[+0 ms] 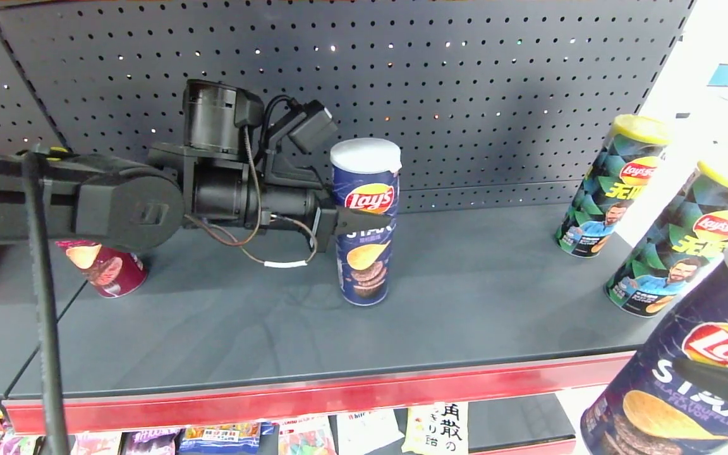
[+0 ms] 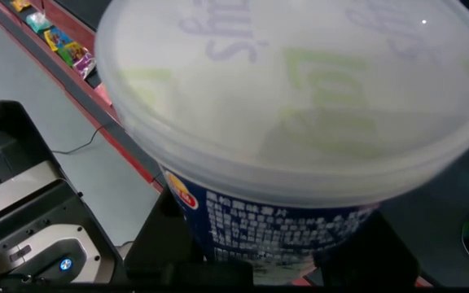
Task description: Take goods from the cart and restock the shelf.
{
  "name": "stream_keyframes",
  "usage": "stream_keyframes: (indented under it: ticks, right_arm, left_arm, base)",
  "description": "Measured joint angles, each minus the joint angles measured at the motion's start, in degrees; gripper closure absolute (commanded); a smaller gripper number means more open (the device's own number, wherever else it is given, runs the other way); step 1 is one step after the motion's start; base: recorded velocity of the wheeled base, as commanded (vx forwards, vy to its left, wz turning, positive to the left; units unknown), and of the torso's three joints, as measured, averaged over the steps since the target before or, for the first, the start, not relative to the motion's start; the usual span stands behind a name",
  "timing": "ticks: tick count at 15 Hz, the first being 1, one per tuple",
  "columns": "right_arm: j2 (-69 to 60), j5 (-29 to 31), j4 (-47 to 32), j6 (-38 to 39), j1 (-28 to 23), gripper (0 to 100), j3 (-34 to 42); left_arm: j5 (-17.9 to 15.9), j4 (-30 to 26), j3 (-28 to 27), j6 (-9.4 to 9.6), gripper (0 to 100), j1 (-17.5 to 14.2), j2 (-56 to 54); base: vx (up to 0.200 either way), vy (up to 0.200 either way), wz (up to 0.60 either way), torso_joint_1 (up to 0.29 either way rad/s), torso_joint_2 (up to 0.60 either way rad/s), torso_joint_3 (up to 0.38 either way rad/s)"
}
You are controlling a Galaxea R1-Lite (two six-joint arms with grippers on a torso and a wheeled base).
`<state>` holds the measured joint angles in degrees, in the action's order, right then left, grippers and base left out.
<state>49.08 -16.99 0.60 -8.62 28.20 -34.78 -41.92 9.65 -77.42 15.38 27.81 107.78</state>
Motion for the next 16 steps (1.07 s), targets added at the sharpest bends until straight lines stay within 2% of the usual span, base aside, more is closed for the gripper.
stream_keyframes:
  ticks: [3,6,8,16]
  right_arm:
    - [0.15,-0.02,-0.02,-0.05,0.0,100,-0.06]
    - [0.17,-0.02,0.0,-0.05,0.0,100,-0.11]
    - [0.21,-0.02,0.02,-0.05,0.0,100,-0.2]
    - [0.59,-0.02,0.0,-0.09,0.0,100,-0.63]
  left_arm:
    - [-1.24,0.11,5.53,0.35,100,0.13,-3.36]
    - [-2.02,0.2,10.03,2.16,100,0.63,-5.77]
    - [-2.44,0.24,12.68,2.18,100,1.49,-7.45]
    - [-2.44,0.33,16.96,2.23,100,2.18,-10.35]
  base:
    - [0.0,0.0,0.0,0.0,0.0,0.0]
    - [0.0,0.0,0.0,0.0,0.0,0.0]
    - [0.0,0.0,0.0,0.0,0.0,0.0]
    - [0.0,0.0,0.0,0.0,0.0,0.0]
